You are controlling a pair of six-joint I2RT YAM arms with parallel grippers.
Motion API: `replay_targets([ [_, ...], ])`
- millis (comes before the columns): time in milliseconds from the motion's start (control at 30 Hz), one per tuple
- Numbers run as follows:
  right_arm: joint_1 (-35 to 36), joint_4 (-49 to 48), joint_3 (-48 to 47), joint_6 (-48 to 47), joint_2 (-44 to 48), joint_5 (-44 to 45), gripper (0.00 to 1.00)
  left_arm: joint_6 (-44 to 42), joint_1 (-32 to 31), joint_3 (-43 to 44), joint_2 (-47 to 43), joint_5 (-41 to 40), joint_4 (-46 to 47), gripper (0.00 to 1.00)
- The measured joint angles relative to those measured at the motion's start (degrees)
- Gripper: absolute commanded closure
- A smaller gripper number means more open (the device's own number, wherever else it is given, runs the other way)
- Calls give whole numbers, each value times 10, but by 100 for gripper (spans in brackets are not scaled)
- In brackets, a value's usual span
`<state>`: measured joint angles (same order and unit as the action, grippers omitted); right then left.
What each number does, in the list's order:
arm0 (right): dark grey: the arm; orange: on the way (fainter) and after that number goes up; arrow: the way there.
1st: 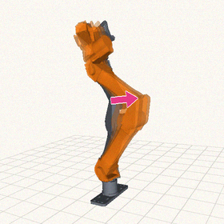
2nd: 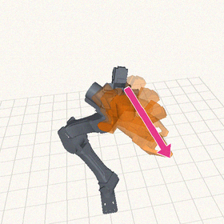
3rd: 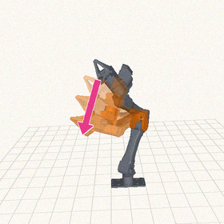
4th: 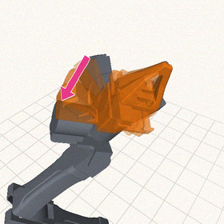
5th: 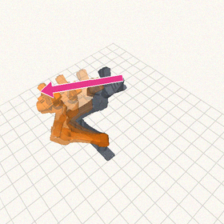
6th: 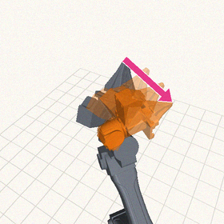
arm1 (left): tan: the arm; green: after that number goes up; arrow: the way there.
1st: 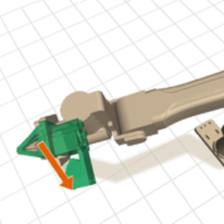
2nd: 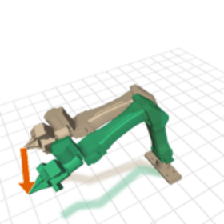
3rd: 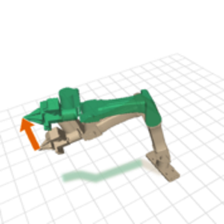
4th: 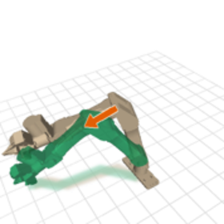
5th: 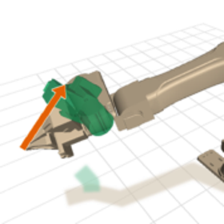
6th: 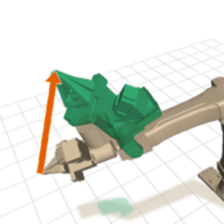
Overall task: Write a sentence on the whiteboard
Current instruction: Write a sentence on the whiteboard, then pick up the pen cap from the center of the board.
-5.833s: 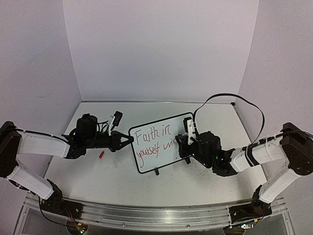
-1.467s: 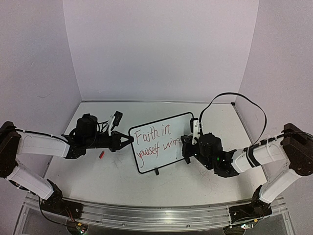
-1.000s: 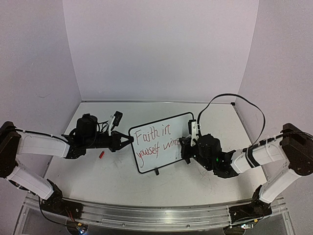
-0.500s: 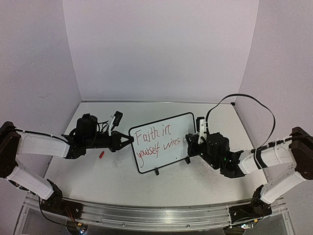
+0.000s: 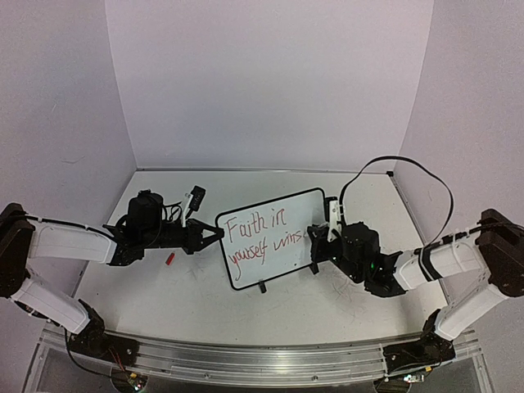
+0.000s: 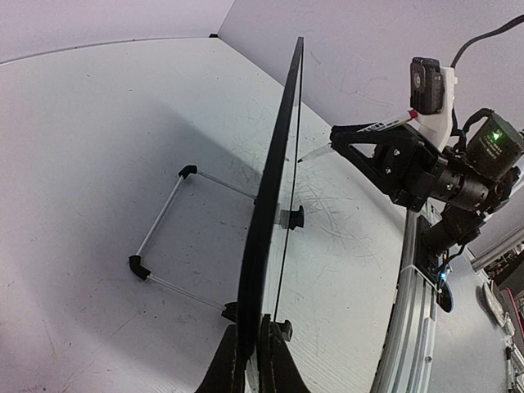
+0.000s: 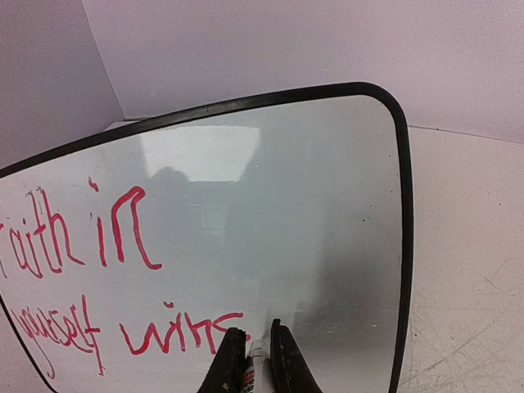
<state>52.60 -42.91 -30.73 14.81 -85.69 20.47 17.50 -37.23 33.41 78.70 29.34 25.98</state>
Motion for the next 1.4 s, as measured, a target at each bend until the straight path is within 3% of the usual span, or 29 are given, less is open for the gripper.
replay_targets([
  [367, -2, 0, -3, -1, -7, -5, 100, 0, 0, 0, 0, 0, 0, 100],
  [533, -2, 52, 22, 5, 127, -28, 100, 0, 0, 0, 0, -1, 0, 97],
  [633, -2, 74, 34, 4, 224, -18, 100, 0, -1, 0, 0, -5, 0, 89],
  [733, -4, 87, 44, -2, 274, 5, 100, -5, -2, 0, -6, -19, -6, 74],
  [1067, -7, 108, 40, -63, 242, 39, 100, -22, -1, 0, -119, -92, -92, 29],
  [1267, -8, 87, 18, -99, 220, 21, 100, 72, 0, 4, -215, -229, -227, 26],
  [1400, -8, 78, 18, -106, 220, 3, 100, 160, 6, 48, -191, -322, -389, 26],
])
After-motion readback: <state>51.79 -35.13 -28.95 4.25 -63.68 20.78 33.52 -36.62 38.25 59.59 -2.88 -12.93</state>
